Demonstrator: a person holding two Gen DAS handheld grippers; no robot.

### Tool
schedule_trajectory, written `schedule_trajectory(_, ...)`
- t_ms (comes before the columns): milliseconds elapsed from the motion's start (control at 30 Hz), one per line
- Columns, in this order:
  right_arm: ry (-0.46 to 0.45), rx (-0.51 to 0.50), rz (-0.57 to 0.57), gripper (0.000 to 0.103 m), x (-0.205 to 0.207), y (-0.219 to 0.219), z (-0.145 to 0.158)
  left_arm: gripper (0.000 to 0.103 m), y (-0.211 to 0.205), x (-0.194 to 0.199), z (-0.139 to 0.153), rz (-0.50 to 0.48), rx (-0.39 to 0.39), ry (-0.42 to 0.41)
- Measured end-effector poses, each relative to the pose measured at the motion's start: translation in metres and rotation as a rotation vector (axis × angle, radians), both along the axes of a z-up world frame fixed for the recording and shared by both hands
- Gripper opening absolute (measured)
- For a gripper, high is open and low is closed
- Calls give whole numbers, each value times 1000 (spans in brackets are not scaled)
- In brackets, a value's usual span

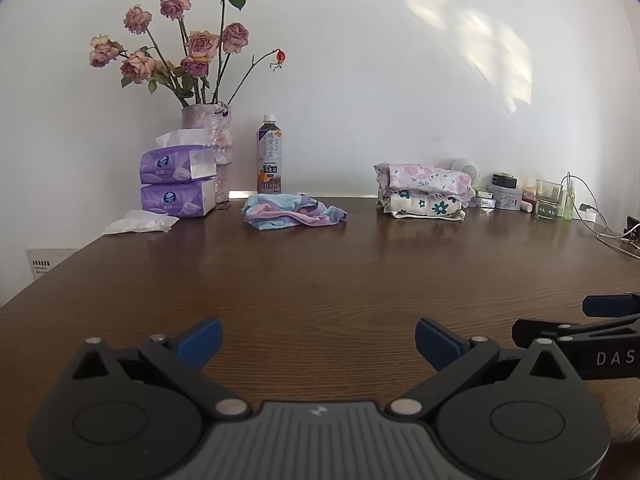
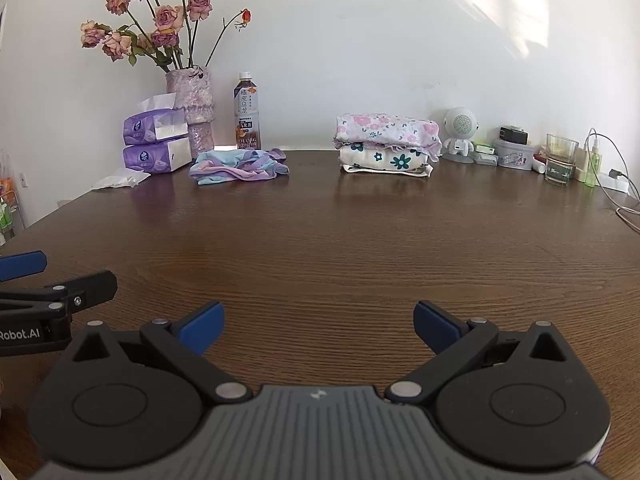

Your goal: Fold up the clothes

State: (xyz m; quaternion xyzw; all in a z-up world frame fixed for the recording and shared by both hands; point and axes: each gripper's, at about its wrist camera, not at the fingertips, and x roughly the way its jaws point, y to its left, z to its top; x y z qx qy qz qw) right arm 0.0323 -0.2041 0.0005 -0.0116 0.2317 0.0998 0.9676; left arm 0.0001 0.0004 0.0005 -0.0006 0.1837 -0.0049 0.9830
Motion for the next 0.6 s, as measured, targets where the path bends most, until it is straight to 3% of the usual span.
schedule_trajectory(233, 31, 24, -3, 103, 6, 1, 4, 103, 11, 1, 6, 1, -18, 21)
schedule_trajectory(600, 12, 24, -7, 103, -3, 2, 1, 103, -6, -7, -3, -19, 57, -28)
